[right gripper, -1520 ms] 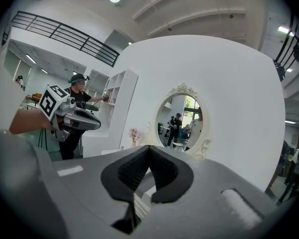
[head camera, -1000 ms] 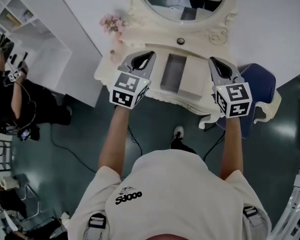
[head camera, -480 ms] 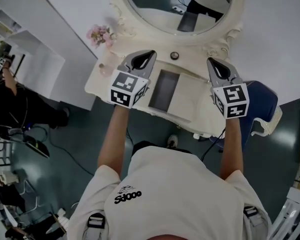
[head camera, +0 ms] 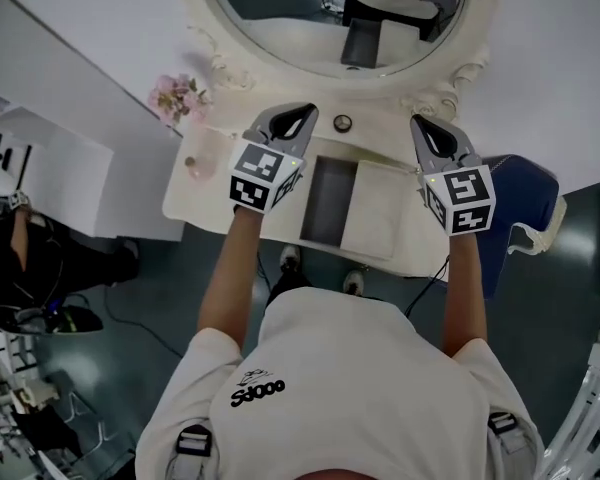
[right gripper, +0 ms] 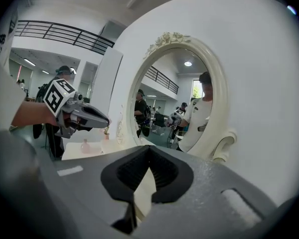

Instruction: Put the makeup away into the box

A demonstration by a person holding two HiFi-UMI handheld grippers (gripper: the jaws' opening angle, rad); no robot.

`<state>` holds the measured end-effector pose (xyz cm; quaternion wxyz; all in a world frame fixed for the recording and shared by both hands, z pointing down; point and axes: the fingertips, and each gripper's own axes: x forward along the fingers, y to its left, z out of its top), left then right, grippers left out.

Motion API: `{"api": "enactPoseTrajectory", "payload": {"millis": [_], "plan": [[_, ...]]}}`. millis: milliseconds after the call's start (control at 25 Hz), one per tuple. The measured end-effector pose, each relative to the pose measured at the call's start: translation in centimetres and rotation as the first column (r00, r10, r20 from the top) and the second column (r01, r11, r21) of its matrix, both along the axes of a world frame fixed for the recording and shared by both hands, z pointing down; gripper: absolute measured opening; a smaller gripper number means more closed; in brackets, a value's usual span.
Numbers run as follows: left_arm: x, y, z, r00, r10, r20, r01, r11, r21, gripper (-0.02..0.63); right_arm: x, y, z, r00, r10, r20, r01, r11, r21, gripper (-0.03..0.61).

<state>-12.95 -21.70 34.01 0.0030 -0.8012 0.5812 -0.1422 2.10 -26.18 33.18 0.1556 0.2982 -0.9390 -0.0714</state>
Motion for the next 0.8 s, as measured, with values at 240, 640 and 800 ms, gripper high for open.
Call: {"api": "enactPoseTrajectory", "payload": {"millis": [240, 640, 800], "plan": [[-1.6, -4.2, 3.0, 0.994, 0.110, -0.008, -0.110, 0.991, -0.081, 0.061, -1.2, -1.8, 1.6, 0.996, 0.092, -0.002, -0.092, 0.994, -0.055, 0.002], [0.2, -9.2, 11.9, 0.944, 0.328, -0.040, -0.326, 0.905, -0.275, 0.201, -2.1, -2.5, 5.1, 0.974, 0.221, -0.048, -0.226, 0.964, -0.137, 0.002], [1.6, -10.4, 15.7, 0.925, 0.377, -0.049, -0.370, 0.862, -0.346, 0.219, -1.4, -2.3, 6.7, 0.959, 0.276, -0.062, -0.283, 0.943, -0.177, 0.002]]}}
